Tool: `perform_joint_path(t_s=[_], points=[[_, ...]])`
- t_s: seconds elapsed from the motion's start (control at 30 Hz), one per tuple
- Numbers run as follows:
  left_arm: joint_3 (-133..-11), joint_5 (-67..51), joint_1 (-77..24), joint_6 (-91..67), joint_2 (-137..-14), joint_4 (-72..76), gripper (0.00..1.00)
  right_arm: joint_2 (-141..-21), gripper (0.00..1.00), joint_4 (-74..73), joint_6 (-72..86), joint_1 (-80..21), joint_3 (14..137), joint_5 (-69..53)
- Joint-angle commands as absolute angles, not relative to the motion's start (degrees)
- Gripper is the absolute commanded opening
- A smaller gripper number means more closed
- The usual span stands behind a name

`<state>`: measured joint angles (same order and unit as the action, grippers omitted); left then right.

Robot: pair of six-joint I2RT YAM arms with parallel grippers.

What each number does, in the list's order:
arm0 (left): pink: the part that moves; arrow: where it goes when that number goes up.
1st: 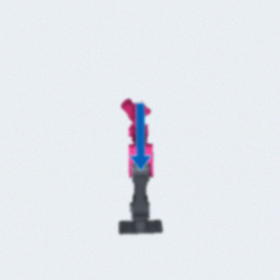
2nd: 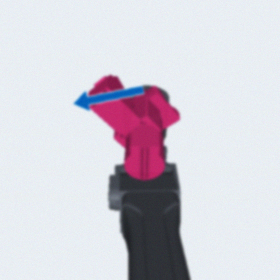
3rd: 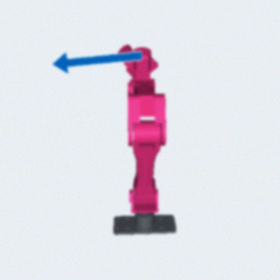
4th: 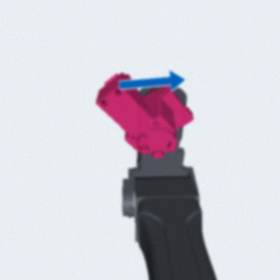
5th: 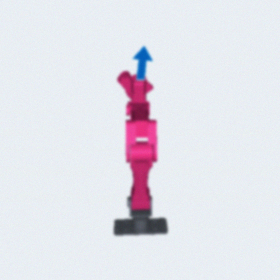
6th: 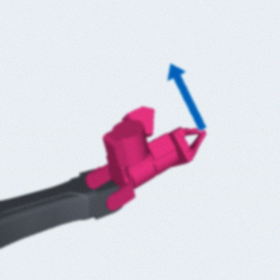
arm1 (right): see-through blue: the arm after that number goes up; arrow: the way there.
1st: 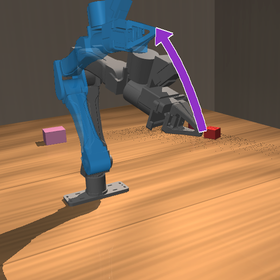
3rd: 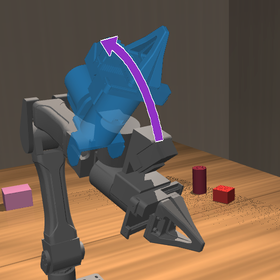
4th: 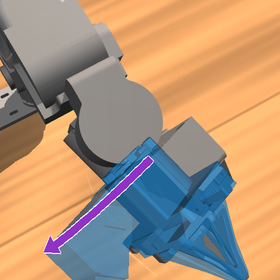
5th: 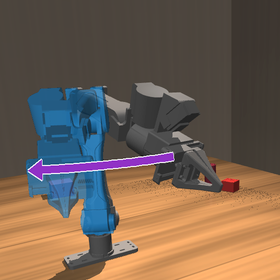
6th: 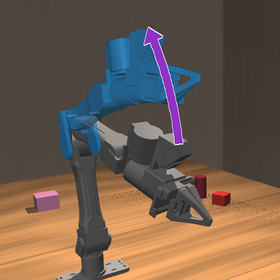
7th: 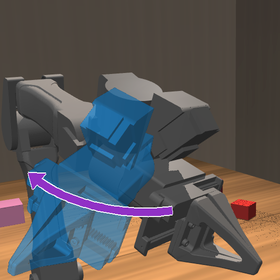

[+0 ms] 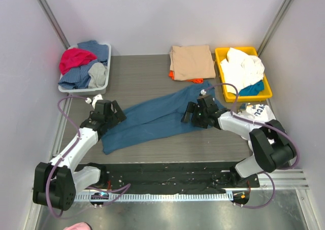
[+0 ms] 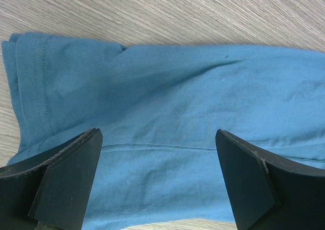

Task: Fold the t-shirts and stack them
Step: Fold the tshirt

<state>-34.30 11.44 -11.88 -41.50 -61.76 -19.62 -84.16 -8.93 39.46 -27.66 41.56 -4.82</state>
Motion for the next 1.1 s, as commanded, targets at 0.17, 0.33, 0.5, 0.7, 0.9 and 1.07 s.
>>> perform_joint_path(t_s=[0.17,0.33,0.5,0.7,0.9,1.07], points=[[-34.54,12.74,-11.78,-40.69,-60.82,-19.51,1.00,-85.78,0.82,-6.24,39.03,-27.95,45.53,-0.97],[-34.54,12.92,-11.69,-40.52,-60.65,-19.69,1.00,-85.78,0.82,-6.24,38.94,-27.95,47.28,-0.27],[-34.63,12.92,-11.78,-40.43,-60.56,-19.86,1.00,-85.87,0.82,-6.33,38.76,-27.86,48.25,2.02],[-34.63,13.10,-11.78,-40.25,-60.47,-20.04,1.00,-86.40,0.82,-6.33,38.32,-27.86,49.57,3.51],[-34.63,12.83,-11.78,-40.25,-60.73,-19.95,1.00,-87.45,0.82,-6.50,37.09,-27.95,50.97,4.57],[-34.45,12.92,-11.78,-40.25,-60.64,-19.95,1.00,-88.33,0.82,-7.64,35.60,-27.95,52.47,6.32]])
